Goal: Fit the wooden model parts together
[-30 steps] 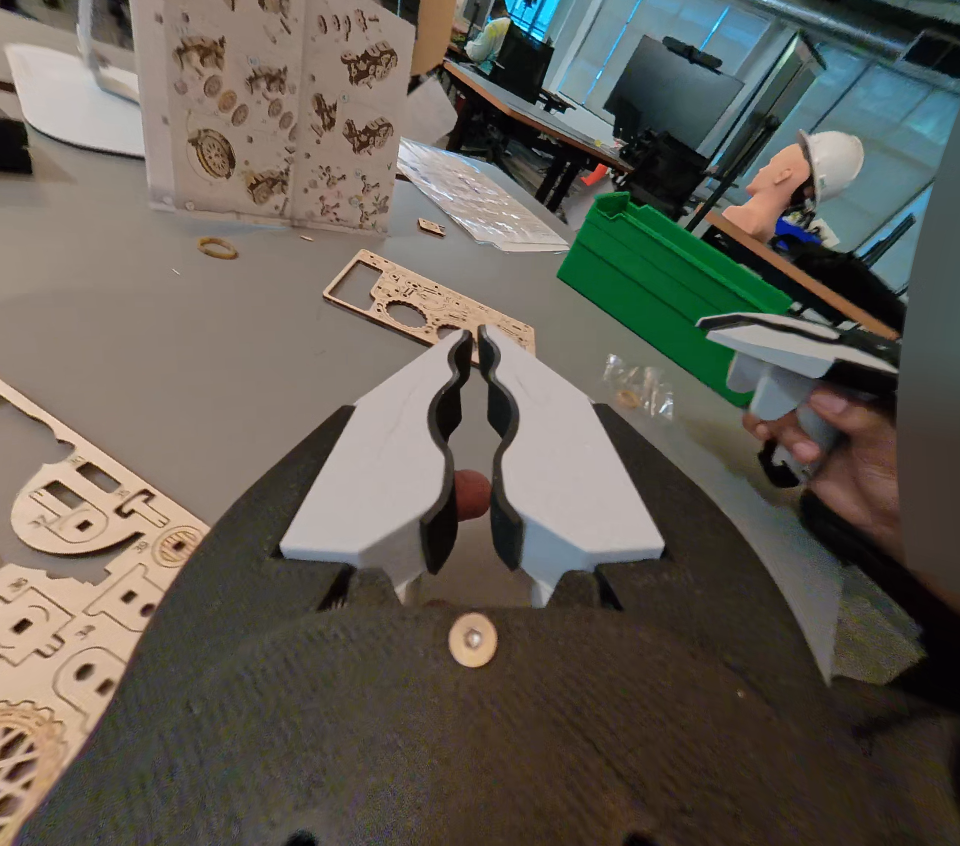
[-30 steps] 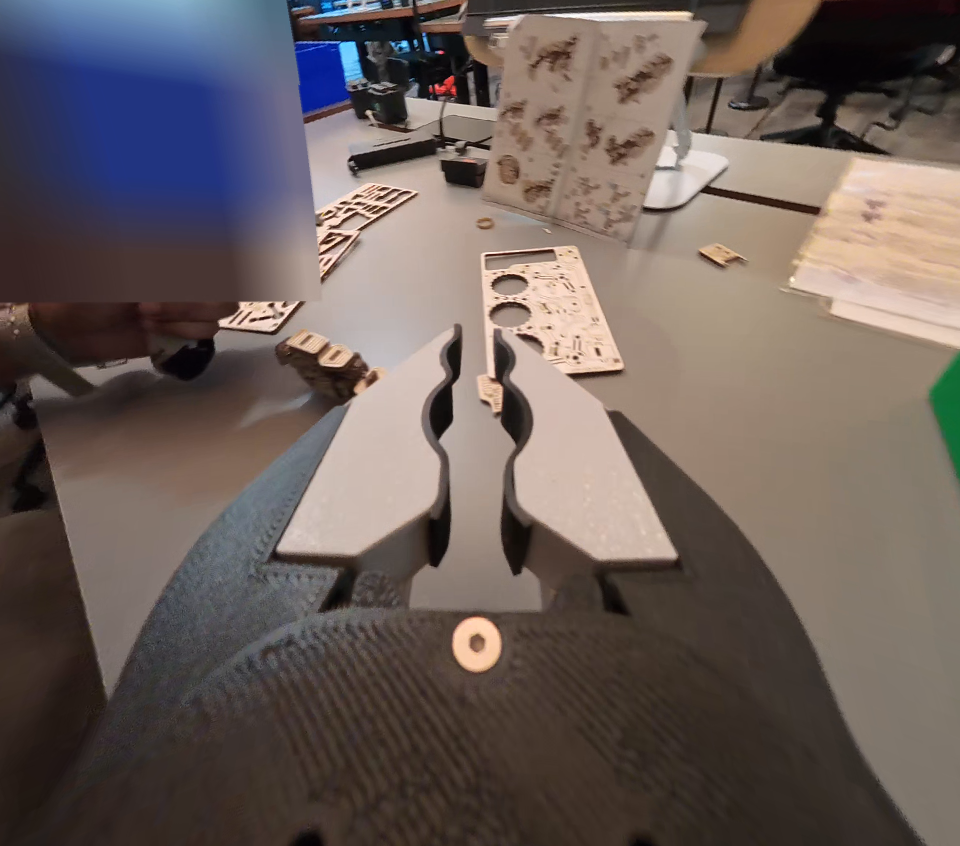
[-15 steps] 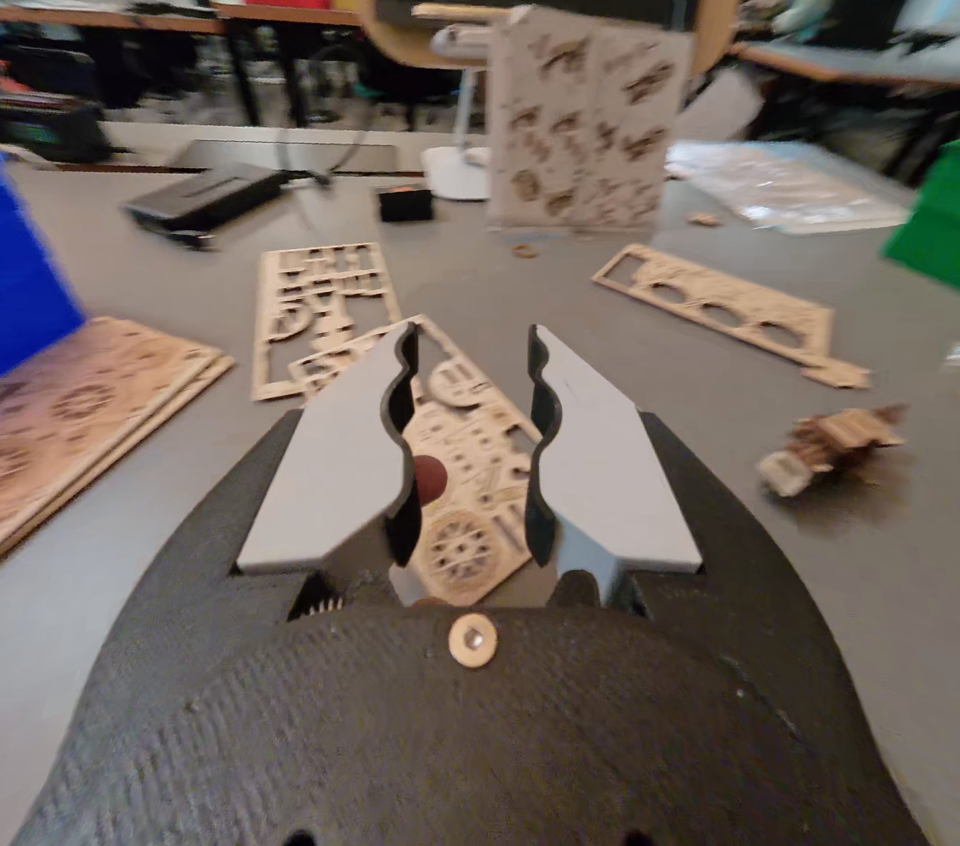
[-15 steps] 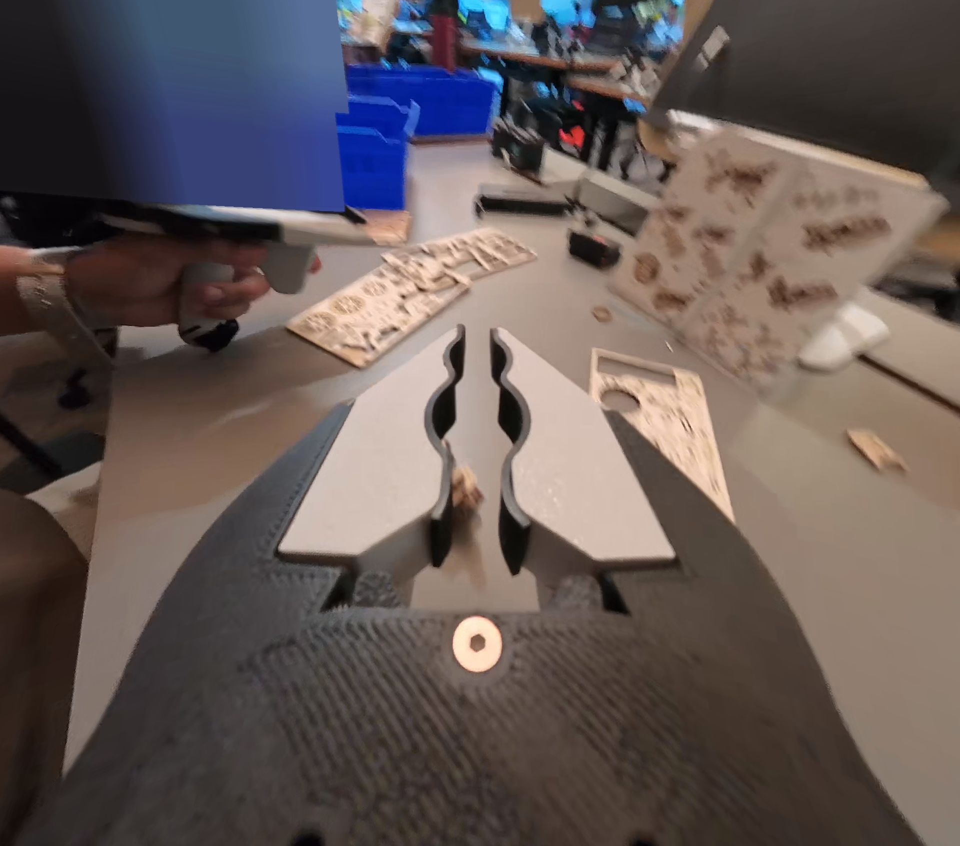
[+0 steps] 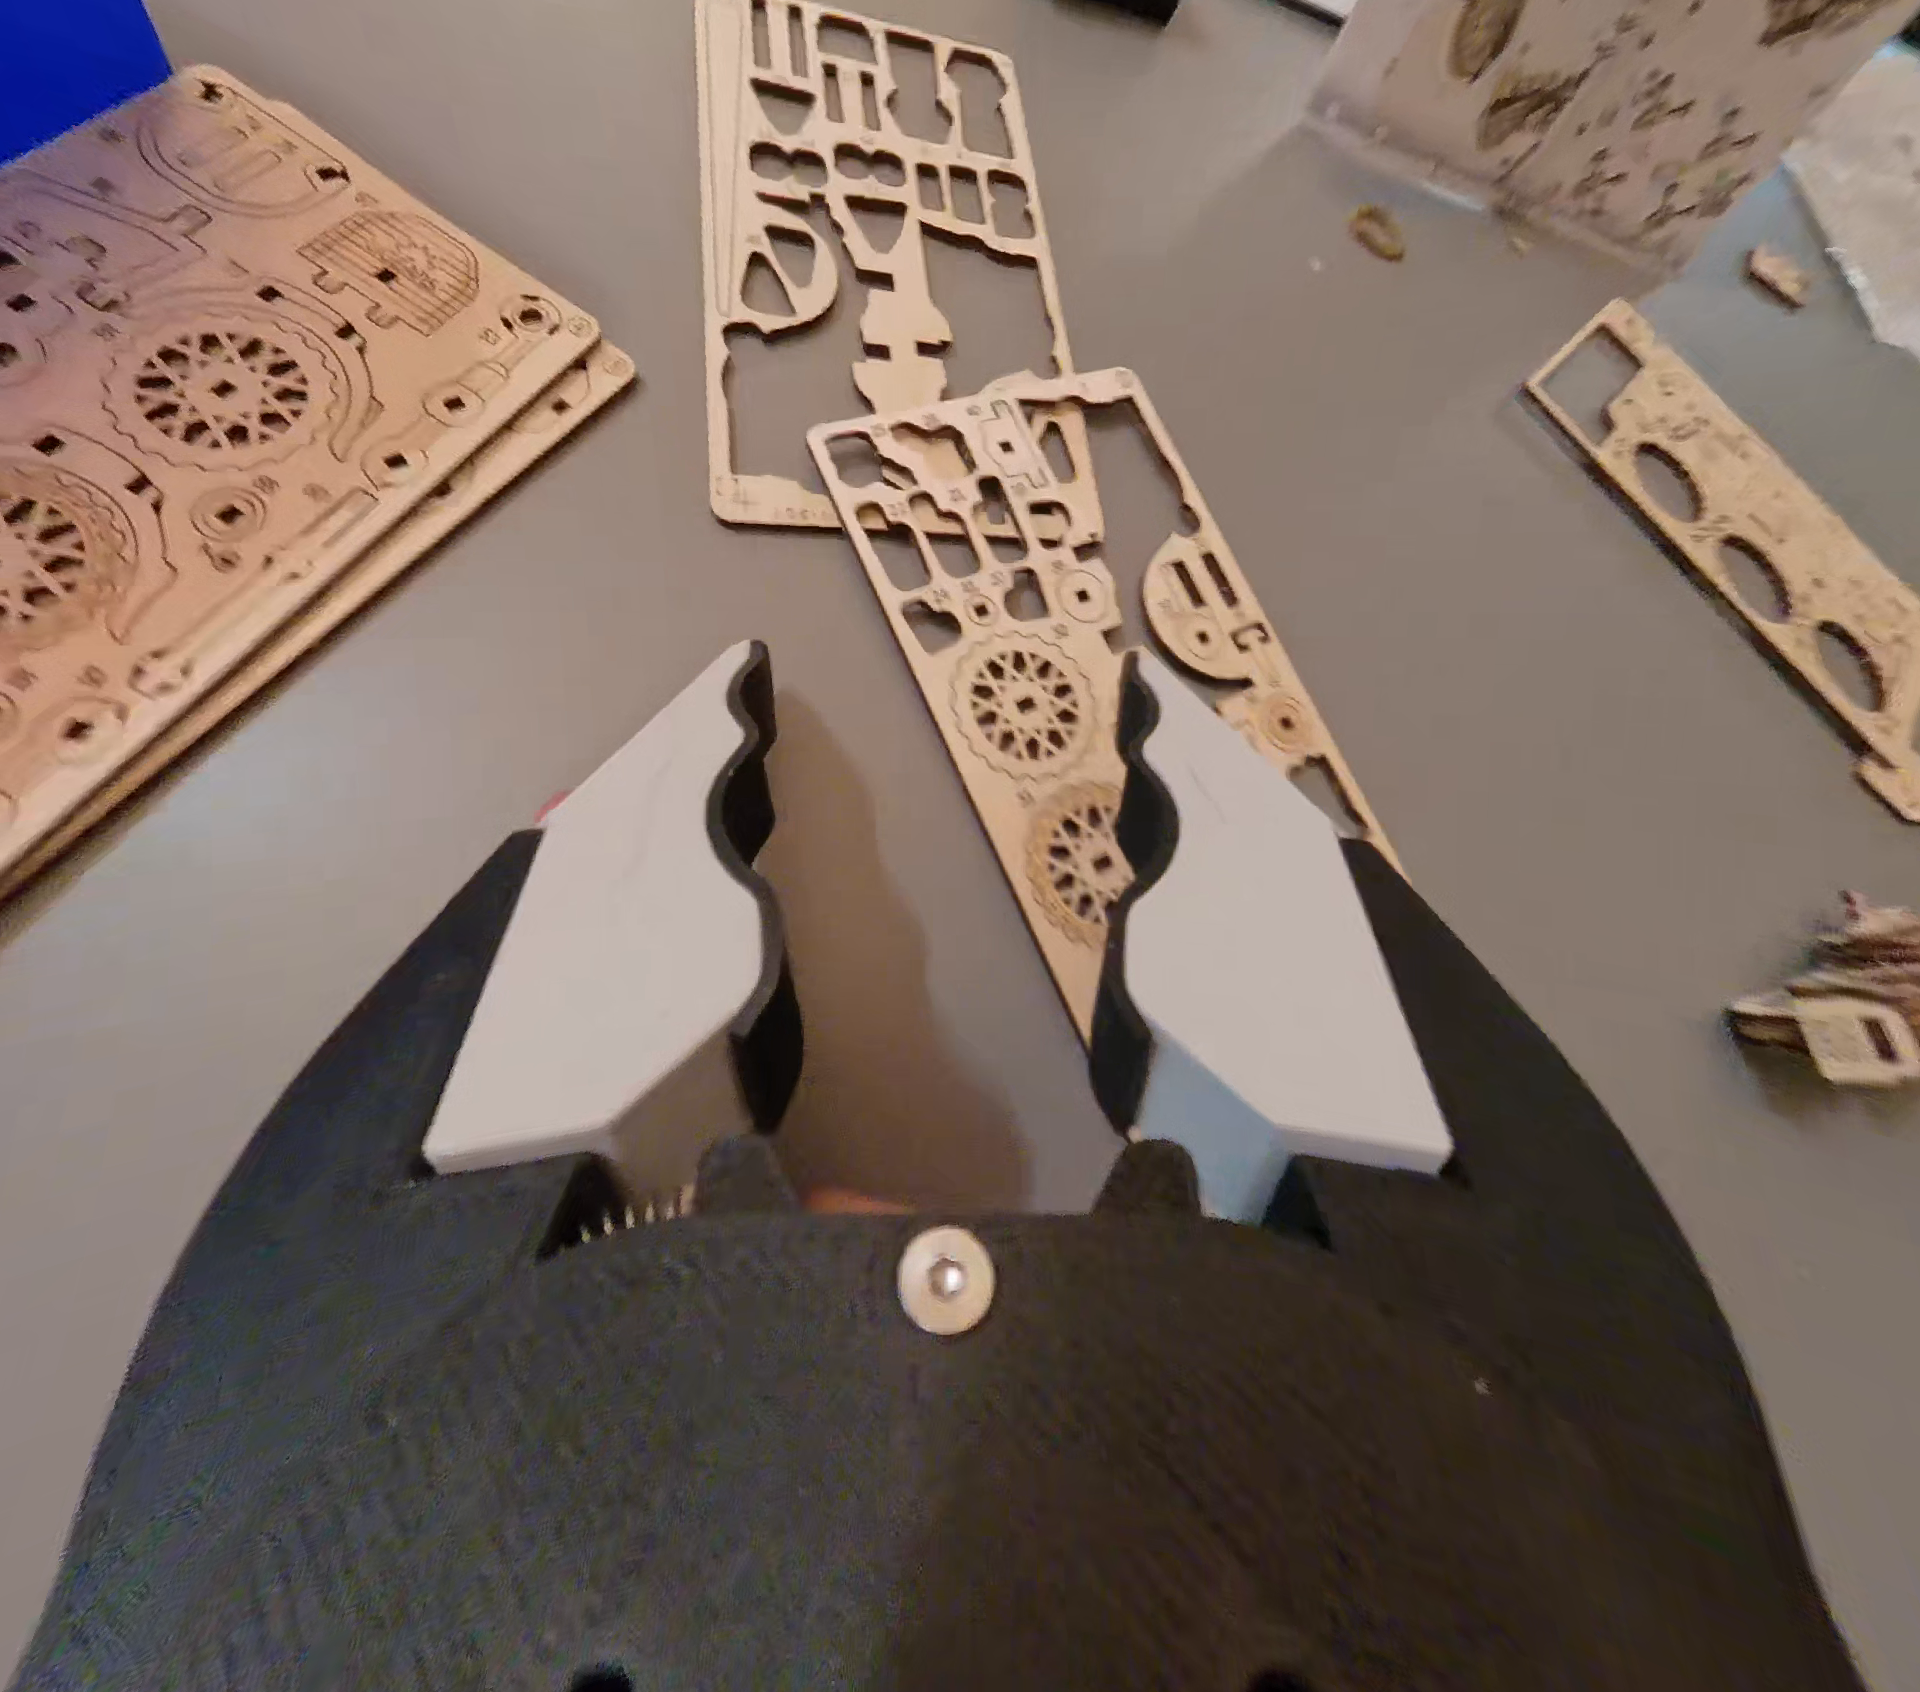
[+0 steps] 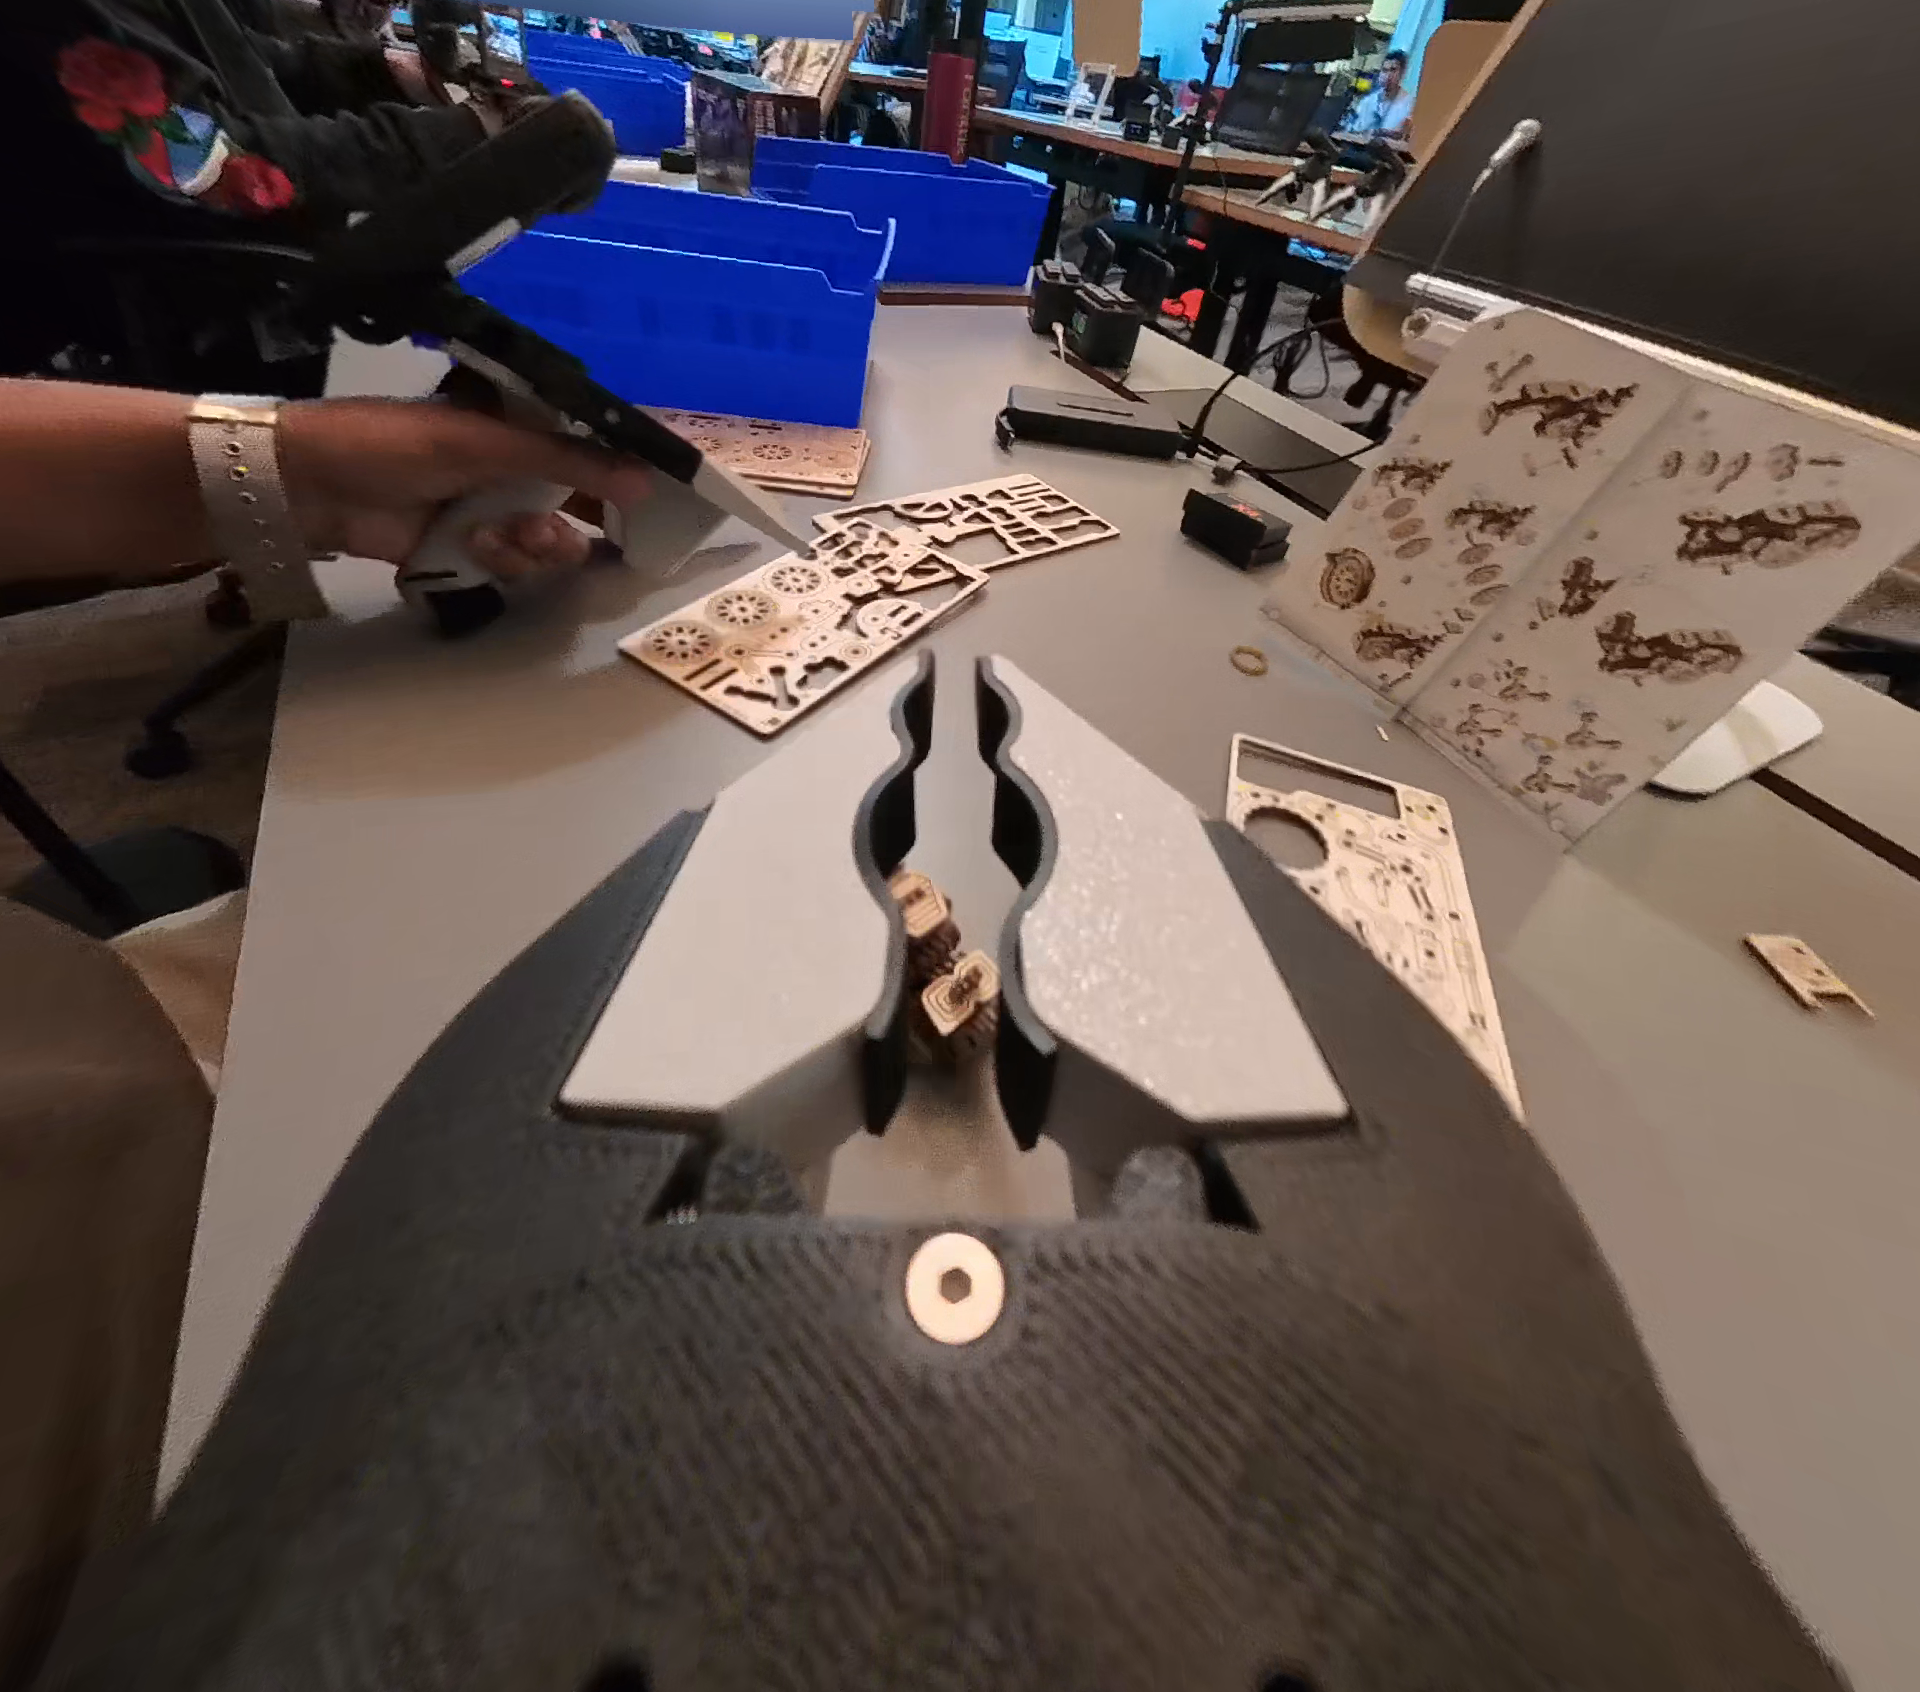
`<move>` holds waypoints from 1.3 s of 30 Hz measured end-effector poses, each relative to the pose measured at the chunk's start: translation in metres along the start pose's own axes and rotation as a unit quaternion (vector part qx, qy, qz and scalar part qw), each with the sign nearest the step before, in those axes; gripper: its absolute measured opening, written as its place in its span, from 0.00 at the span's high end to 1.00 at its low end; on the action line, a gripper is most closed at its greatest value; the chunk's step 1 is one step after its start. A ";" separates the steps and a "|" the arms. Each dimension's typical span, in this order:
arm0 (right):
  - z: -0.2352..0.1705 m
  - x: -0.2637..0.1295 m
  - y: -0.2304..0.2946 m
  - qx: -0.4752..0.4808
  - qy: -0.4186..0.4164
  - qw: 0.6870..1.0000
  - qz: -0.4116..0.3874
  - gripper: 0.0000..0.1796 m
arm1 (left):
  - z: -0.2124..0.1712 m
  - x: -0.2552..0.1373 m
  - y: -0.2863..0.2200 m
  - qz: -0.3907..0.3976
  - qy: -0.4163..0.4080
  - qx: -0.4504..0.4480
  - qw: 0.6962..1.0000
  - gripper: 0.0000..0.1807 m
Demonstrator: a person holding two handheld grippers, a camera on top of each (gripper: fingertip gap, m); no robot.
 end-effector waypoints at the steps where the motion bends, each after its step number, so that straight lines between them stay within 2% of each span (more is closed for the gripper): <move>1: -0.001 -0.003 -0.001 0.006 0.001 1.000 -0.004 0.97 | 0.003 0.004 0.002 0.006 0.003 0.005 1.000 0.67; 3: -0.003 -0.012 -0.004 0.016 0.001 1.000 -0.016 0.97 | 0.009 0.012 0.005 0.001 0.009 0.006 1.000 0.75; 6: -0.005 -0.025 -0.009 0.031 -0.003 0.999 -0.039 0.96 | 0.012 0.024 0.007 -0.014 0.034 -0.012 0.999 0.78; 10: -0.009 -0.039 -0.012 0.045 -0.001 0.997 -0.064 0.96 | 0.019 0.034 0.011 0.002 0.049 0.010 0.999 0.90; 17: -0.012 -0.053 -0.015 0.058 -0.001 0.994 -0.090 0.96 | 0.024 0.040 0.005 -0.038 0.064 0.036 0.997 0.91; 22: -0.012 -0.050 -0.016 0.066 -0.002 0.995 -0.081 0.96 | 0.039 0.020 -0.012 -0.065 -0.008 0.059 0.996 0.93; 23: -0.012 -0.049 -0.016 0.066 -0.004 0.995 -0.078 0.96 | 0.042 0.013 -0.016 -0.066 -0.030 0.068 0.995 0.99; 25: -0.011 -0.046 -0.015 0.064 -0.006 0.995 -0.072 0.96 | 0.047 0.000 -0.028 -0.093 -0.067 0.085 0.990 0.99; 31: -0.001 -0.018 -0.010 0.053 -0.006 0.998 -0.042 0.93 | 0.041 -0.018 -0.049 -0.091 -0.104 0.160 0.977 1.00; 34: 0.020 0.010 0.000 0.090 -0.003 0.996 0.012 0.87 | 0.045 -0.028 -0.056 -0.112 -0.128 0.160 0.972 1.00; 37: 0.024 0.048 0.011 0.115 0.096 0.986 0.079 0.71 | 0.051 -0.037 -0.061 -0.132 -0.152 0.154 0.967 1.00; 39: 0.018 0.073 0.012 0.118 0.178 0.970 0.117 0.70 | 0.052 -0.038 -0.061 -0.131 -0.159 0.157 0.966 1.00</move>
Point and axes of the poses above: each gripper's, where its closed fingertips meet, x out along the fingers, z out of its top, y = z × x across the jaws, the point moved 6 cm from there along -x, back along the fingers, and after that the axes turned 2 degrees about y, right-handed, at the moved point
